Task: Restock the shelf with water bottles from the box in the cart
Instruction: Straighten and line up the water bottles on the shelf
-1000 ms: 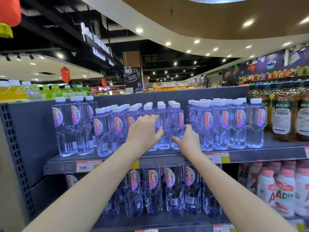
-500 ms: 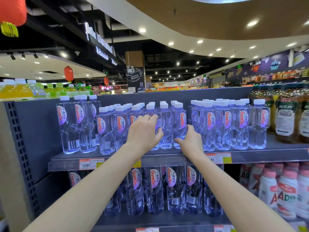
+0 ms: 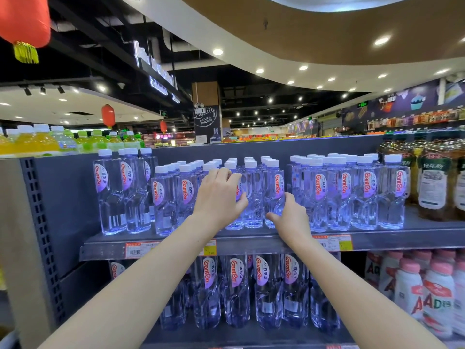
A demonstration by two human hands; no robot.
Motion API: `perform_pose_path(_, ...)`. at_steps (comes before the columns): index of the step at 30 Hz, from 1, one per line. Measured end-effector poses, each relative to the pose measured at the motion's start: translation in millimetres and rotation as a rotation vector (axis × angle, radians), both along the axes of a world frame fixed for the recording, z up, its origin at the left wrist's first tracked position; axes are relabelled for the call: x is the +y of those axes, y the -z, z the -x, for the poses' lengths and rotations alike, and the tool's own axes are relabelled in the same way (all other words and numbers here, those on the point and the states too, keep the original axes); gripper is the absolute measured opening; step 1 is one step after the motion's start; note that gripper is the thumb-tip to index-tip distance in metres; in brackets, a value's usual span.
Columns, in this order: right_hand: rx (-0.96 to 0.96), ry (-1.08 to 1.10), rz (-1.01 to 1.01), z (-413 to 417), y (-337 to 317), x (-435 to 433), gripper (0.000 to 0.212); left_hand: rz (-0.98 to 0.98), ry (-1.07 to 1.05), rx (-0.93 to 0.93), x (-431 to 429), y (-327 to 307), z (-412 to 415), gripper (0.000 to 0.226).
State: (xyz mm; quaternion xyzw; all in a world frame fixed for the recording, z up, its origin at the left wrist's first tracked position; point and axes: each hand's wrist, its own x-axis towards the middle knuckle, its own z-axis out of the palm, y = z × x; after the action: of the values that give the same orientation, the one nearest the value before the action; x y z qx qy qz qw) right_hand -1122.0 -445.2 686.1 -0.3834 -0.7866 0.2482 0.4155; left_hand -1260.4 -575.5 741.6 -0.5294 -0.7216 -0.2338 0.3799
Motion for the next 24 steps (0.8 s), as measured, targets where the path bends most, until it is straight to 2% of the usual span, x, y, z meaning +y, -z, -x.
perform_pose_path(3, -0.076, 0.040, -0.064, -0.6, -1.3, -4.1, 0.067, -0.012, -0.027, 0.041, 5.9, -7.1, 3.3, 0.049)
perform_pose_path(6, -0.025, 0.091, -0.218, -3.9, -10.5, -12.8, 0.073, 0.011, -0.046, 0.062, 11.0, -14.8, 6.2, 0.054)
perform_pose_path(10, 0.077, 0.072, -0.520, -5.9, -42.1, -10.4, 0.055, 0.057, -0.058, 0.033, 14.2, -17.7, 10.1, 0.065)
perform_pose_path(13, 0.057, -0.076, -0.605, -4.7, -80.6, -2.6, 0.045, 0.040, -0.028, 0.003, 14.0, -17.5, 16.3, 0.069)
perform_pose_path(18, -0.402, -0.116, -0.607, 11.4, -137.3, -0.8, 0.050, 0.033, 0.005, -0.011, 10.2, -22.3, 26.5, 0.062)
perform_pose_path(21, -0.672, -0.171, -0.535, 26.6, -151.2, -4.4, 0.050, 0.069, 0.024, -0.019, 9.1, -28.6, 28.2, 0.061)
perform_pose_path(24, -0.793, -0.179, -0.453, 38.4, -159.7, -4.4, 0.050, 0.095, 0.030, -0.046, 11.0, -34.5, 31.3, 0.057)
